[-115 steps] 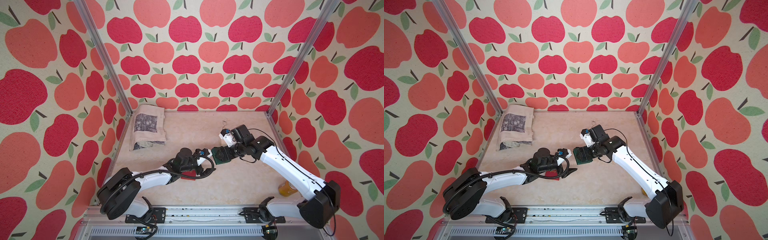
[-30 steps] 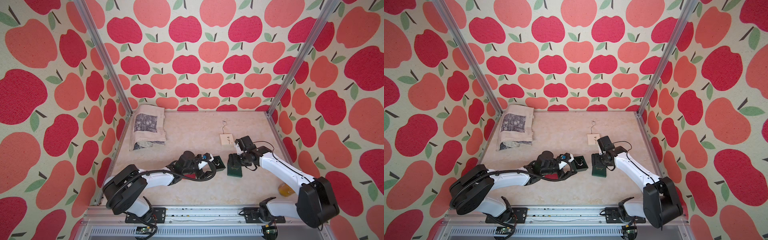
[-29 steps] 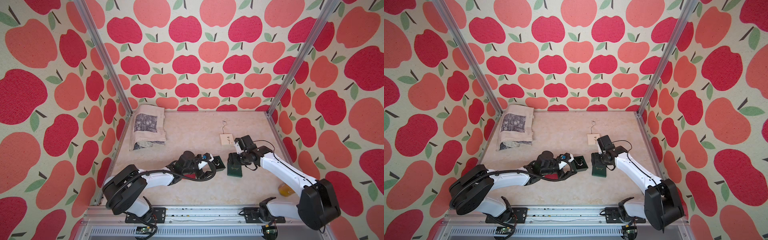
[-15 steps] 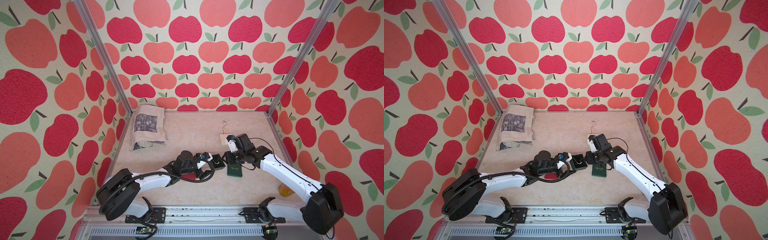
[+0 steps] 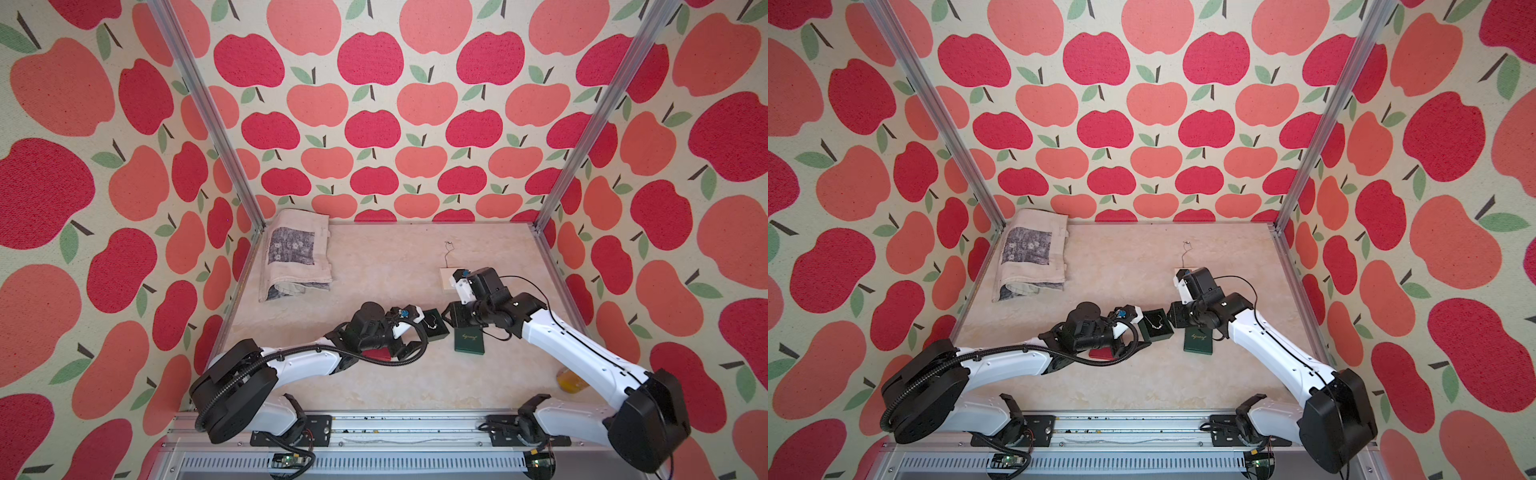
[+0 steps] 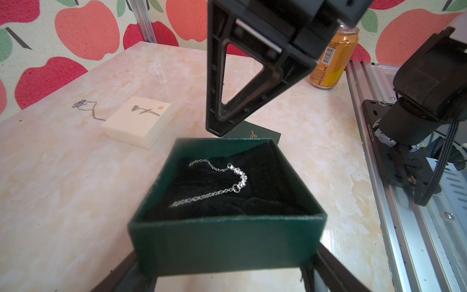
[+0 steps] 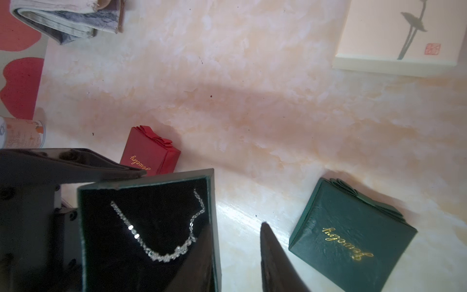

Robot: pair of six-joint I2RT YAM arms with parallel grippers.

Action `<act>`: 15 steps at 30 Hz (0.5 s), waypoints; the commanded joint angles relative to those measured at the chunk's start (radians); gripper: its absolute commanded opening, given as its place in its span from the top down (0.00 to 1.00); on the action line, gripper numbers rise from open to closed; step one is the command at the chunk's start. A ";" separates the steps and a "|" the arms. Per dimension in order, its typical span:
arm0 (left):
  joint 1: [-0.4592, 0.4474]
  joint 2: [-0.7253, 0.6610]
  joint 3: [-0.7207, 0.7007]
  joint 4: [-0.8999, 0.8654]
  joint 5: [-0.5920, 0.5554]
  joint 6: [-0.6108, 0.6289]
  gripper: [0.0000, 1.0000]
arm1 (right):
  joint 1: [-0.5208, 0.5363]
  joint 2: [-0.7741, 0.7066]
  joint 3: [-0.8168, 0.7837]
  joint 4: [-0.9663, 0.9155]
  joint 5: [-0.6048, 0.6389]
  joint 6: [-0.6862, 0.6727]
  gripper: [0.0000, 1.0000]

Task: Take the necklace out of the lift-off lid jewelry box
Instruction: Place the lid at the center of the board, then place the jewelry box at the center of the board.

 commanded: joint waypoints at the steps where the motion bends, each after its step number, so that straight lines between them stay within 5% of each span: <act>1: 0.000 0.004 0.002 0.008 0.006 0.005 0.28 | 0.008 -0.023 0.009 0.002 -0.025 0.018 0.66; 15: 0.000 0.004 0.012 0.006 0.007 0.008 0.28 | 0.028 0.042 -0.037 0.069 -0.080 0.034 0.77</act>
